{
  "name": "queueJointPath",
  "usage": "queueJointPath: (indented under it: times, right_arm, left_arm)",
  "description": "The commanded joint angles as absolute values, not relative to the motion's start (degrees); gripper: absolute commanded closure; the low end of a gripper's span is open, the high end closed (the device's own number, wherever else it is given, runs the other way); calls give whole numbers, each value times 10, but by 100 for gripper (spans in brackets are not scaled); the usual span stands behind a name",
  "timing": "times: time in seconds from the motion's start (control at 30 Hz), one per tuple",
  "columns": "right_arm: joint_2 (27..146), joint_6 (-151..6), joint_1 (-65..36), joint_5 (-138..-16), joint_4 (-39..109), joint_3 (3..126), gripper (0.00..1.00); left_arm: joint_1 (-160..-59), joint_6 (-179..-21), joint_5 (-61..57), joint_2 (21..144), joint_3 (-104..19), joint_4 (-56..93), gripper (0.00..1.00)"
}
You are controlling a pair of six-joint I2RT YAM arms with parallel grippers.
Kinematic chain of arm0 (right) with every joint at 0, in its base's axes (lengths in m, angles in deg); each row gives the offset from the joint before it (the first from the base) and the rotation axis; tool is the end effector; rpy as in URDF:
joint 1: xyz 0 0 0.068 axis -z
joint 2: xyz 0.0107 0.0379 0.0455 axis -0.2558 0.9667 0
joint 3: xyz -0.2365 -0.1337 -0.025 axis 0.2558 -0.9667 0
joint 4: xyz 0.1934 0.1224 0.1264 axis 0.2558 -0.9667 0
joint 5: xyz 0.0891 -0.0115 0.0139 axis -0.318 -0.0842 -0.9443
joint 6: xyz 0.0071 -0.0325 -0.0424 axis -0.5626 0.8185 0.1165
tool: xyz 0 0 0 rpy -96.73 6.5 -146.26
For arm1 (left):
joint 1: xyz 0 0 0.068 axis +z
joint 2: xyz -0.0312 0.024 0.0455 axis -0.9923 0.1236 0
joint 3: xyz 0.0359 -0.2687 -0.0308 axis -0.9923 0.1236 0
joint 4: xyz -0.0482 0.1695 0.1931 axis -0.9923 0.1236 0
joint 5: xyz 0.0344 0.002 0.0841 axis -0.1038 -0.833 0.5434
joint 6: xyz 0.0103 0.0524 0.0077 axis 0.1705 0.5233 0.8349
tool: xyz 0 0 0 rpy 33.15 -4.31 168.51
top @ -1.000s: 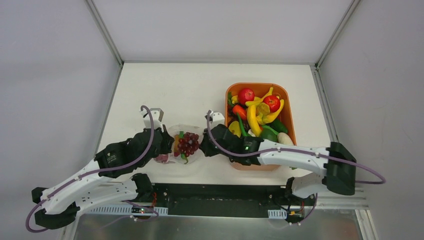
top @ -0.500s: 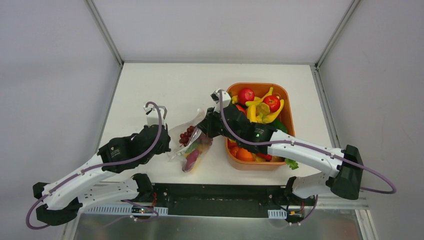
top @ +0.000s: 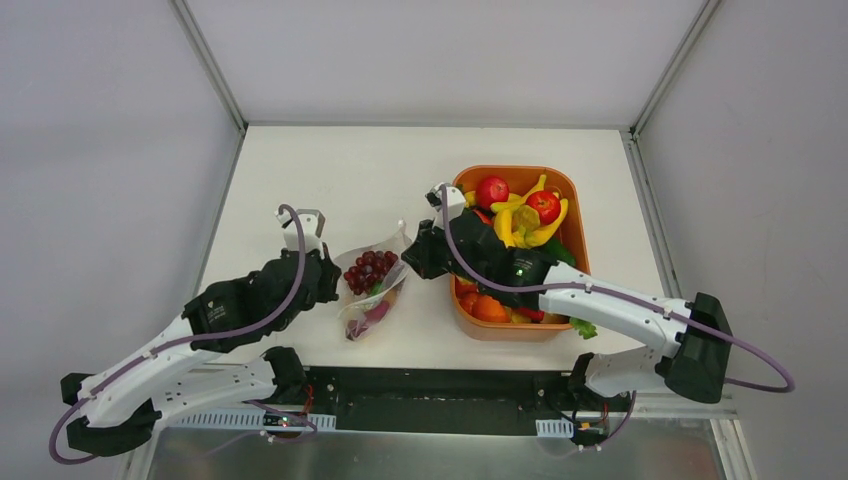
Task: Place the food in the zip-top bag and seal the zipper
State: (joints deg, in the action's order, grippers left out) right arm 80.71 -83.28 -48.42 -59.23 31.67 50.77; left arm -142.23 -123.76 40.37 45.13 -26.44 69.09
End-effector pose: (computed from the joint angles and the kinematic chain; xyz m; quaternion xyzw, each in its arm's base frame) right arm 0.1446 0.2733 0.3367 -0.2621 0.7610 0.3295 0.4935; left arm 0.0772 -0.0909 0.3557 0.0314 0.8424 -0.1725 0.5096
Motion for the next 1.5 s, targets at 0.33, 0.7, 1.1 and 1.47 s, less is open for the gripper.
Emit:
queueJointPath:
  times: [0.33, 0.7, 1.1, 1.47]
  right_arm:
    - [636, -790, -474, -580, 222, 520, 47]
    - [620, -816, -382, -354, 103, 472, 42]
    - [635, -803, -252, -480, 151, 435, 42]
    - [721, -769, -235, -452, 200, 429, 52]
  left_arm:
    - [-1429, -1203, 365, 467, -267, 631, 100]
    - [-1429, -1220, 355, 451, -244, 617, 100]
    - [-1429, -1228, 355, 442, -231, 617, 100]
    - [-1429, -1229, 350, 457, -231, 615, 100]
